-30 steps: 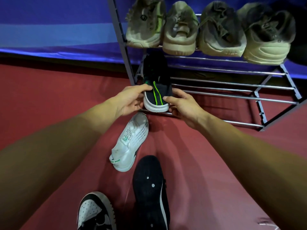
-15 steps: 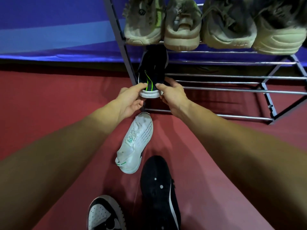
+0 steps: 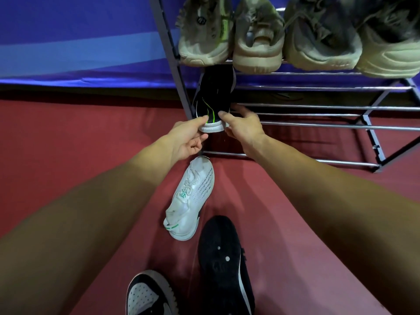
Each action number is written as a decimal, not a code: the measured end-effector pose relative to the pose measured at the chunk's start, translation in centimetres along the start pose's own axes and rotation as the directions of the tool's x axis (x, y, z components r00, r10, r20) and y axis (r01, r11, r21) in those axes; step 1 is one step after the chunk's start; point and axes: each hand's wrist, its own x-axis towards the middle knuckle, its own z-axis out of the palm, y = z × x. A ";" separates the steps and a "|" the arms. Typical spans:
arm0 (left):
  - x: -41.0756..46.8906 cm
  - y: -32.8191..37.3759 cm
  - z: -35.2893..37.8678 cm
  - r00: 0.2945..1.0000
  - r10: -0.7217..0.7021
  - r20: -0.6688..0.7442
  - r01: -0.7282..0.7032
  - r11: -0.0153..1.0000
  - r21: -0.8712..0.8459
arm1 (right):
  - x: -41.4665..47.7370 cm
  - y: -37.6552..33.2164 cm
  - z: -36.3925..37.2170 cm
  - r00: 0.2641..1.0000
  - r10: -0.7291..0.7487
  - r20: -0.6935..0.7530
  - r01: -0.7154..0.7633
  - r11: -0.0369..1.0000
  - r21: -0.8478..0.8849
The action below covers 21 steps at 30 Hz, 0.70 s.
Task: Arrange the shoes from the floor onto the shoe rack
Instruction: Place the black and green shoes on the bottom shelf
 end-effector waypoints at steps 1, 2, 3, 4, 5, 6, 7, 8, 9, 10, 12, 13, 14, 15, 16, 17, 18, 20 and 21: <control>-0.1 -0.1 -0.1 1.000 0.010 0.003 -0.010 1.000 0.007 | 0.0 0.1 -0.1 1.000 -0.003 0.014 0.002 1.000 0.006; -0.2 -0.2 -0.2 1.000 0.022 -0.001 -0.022 1.000 0.015 | -0.2 0.1 -0.2 1.000 0.001 0.027 -0.001 1.000 0.004; -0.4 -0.4 -0.2 0.999 0.035 -0.007 -0.034 0.999 0.021 | -0.3 0.3 -0.4 0.999 -0.001 0.039 0.001 1.000 0.001; -0.6 -0.7 -0.2 0.999 0.046 -0.008 -0.046 0.999 0.025 | -0.6 0.3 -0.6 0.999 -0.004 0.044 0.005 1.000 -0.018; -0.9 -1.0 -0.2 0.999 0.052 0.000 -0.052 0.998 0.029 | -0.9 0.5 -0.8 0.999 -0.009 0.046 0.011 0.999 -0.047; -1.2 -1.5 -0.3 0.999 0.052 0.009 -0.052 0.998 0.029 | -1.4 0.6 -1.2 0.999 -0.004 0.047 0.008 0.996 -0.087; -1.5 -2.1 -0.4 0.999 0.043 0.014 -0.044 0.999 0.032 | -1.8 1.0 -1.5 0.999 0.013 0.052 -0.007 0.993 -0.119; -1.9 -2.9 -0.6 0.999 0.029 0.017 -0.030 0.998 0.046 | -2.4 1.4 -1.9 0.997 0.050 0.055 -0.042 0.989 -0.143; -2.2 -3.7 -0.7 1.000 0.011 0.022 -0.012 0.997 0.076 | -3.0 2.2 -2.2 0.994 0.089 0.060 -0.078 0.983 -0.164; -2.4 -4.5 -0.9 1.000 -0.014 0.028 0.010 0.993 0.116 | -3.7 3.0 -2.7 0.990 0.124 0.066 -0.108 0.973 -0.206; -3.2 -6.5 -1.1 0.997 -0.078 0.024 0.071 0.973 0.221 | -5.0 5.7 -3.5 0.983 0.168 0.072 -0.136 0.934 -0.330; -3.5 -7.5 -1.3 0.993 -0.113 0.021 0.103 0.954 0.283 | -5.6 7.4 -4.0 0.977 0.200 0.079 -0.154 0.909 -0.388; -3.9 -8.5 -1.4 0.988 -0.153 0.023 0.135 0.927 0.351 | -6.5 8.9 -4.5 0.964 0.251 0.086 -0.188 0.875 -0.446; -4.4 -9.6 -1.6 0.980 -0.197 0.028 0.167 0.891 0.422 | -7.2 10.6 -5.0 0.948 0.303 0.097 -0.217 0.838 -0.500; -4.8 -10.7 -1.8 0.970 -0.240 0.031 0.194 0.847 0.495 | -8.4 11.7 -5.4 0.925 0.361 0.115 -0.237 0.789 -0.567; -5.2 -11.8 -2.0 0.961 -0.276 0.033 0.208 0.795 0.570 | -9.5 12.8 -5.8 0.902 0.410 0.134 -0.239 0.734 -0.636; -5.4 -13.0 -2.2 0.954 -0.297 0.036 0.207 0.740 0.640 | -10.6 13.6 -6.0 0.880 0.450 0.152 -0.225 0.676 -0.702; -5.9 -15.2 -2.4 0.945 -0.324 0.043 0.186 0.642 0.744 | -12.4 14.5 -6.4 0.853 0.489 0.182 -0.180 0.603 -0.778; -6.1 -16.2 -2.5 0.938 -0.345 0.041 0.187 0.601 0.777 | -13.1 14.9 -6.4 0.843 0.501 0.193 -0.169 0.589 -0.790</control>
